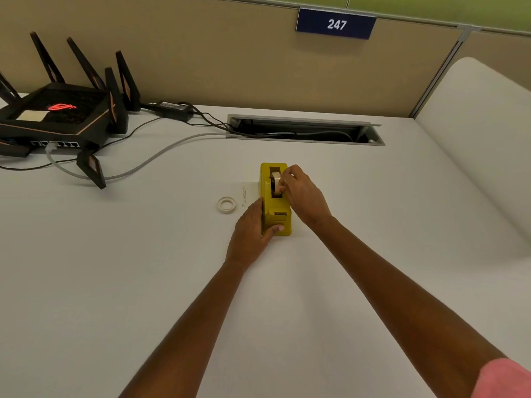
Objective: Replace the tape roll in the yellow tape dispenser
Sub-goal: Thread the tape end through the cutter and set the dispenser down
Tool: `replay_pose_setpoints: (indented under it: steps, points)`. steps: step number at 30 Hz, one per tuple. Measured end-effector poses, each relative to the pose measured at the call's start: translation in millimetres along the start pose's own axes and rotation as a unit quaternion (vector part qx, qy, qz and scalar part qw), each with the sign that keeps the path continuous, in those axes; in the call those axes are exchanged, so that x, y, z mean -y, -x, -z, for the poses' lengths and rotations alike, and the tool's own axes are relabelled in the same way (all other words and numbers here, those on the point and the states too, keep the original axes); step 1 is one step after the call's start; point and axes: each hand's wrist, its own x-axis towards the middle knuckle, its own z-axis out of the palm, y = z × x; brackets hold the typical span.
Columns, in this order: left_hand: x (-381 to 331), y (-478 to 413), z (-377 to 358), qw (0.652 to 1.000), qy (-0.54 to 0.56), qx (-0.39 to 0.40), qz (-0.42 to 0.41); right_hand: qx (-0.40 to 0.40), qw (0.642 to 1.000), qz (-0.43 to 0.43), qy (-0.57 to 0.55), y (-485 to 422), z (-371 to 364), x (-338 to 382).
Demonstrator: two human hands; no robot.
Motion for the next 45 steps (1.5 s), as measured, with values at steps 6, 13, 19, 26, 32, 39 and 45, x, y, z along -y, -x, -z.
replay_pose_setpoints:
  steps: [6,13,19,26,32,39,45]
  points:
    - [-3,0,1,1.000,-0.002,0.001,-0.004,-0.004,1.000,-0.014,-0.008,4,-1,5]
    - [-5,2,2,1.000,-0.002,-0.002,-0.006,-0.022,0.999,-0.022,-0.019,15,-2,7]
    - [-4,1,2,1.000,-0.013,0.001,-0.001,-0.049,0.999,-0.005,-0.002,28,-1,12]
    - [-4,2,1,1.000,-0.023,0.006,0.009,-0.085,0.996,0.014,0.004,46,-4,14]
    - [-4,1,0,0.999,-0.028,0.012,0.015,-0.102,0.995,0.011,-0.001,56,-5,16]
    - [-3,1,0,1.000,-0.026,0.009,0.007,-0.136,0.990,0.012,-0.024,62,-6,21]
    - [-4,1,0,1.000,-0.026,0.012,0.007,-0.149,0.988,0.020,-0.021,70,-7,25]
